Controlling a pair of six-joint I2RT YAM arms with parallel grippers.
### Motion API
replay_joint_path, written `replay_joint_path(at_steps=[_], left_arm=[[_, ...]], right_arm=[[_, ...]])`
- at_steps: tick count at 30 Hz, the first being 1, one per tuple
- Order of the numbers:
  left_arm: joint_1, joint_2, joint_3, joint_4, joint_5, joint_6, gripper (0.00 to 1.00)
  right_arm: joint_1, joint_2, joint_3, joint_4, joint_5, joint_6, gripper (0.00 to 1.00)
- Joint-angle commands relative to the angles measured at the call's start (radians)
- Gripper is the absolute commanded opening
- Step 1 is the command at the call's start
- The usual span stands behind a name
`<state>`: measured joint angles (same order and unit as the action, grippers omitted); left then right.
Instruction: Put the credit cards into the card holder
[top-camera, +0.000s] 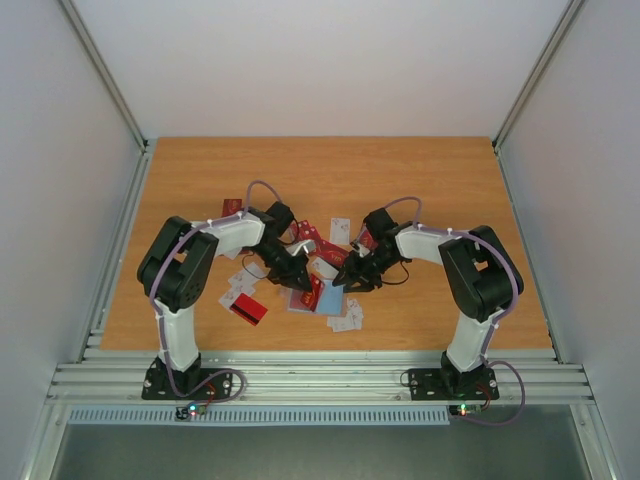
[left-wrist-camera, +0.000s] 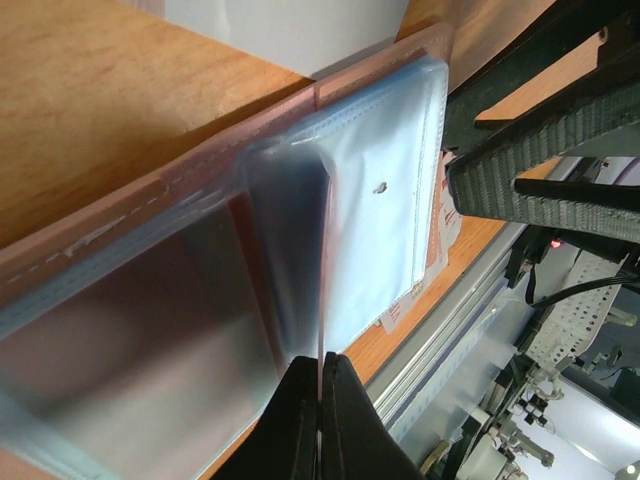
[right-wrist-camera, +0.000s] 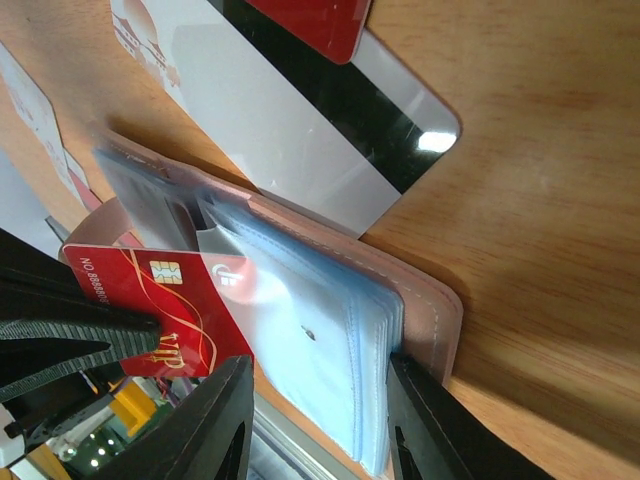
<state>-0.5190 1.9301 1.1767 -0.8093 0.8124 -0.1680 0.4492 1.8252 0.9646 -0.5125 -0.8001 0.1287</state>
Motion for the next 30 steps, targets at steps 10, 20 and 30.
replay_joint_path(at_steps=[10, 20, 30], left_arm=[[-0.016, 0.029, -0.012, 0.107, 0.044, -0.048, 0.00], [-0.027, 0.013, -0.048, 0.191, 0.042, -0.049, 0.00], [-0.032, -0.008, -0.118, 0.355, 0.029, -0.075, 0.00]], right_arm=[[0.013, 0.017, 0.028, -0.004, 0.002, -0.011, 0.37], [0.014, 0.019, 0.031, -0.003, -0.003, -0.006, 0.37], [0.023, 0.020, 0.031, -0.010, -0.008, -0.008, 0.37]])
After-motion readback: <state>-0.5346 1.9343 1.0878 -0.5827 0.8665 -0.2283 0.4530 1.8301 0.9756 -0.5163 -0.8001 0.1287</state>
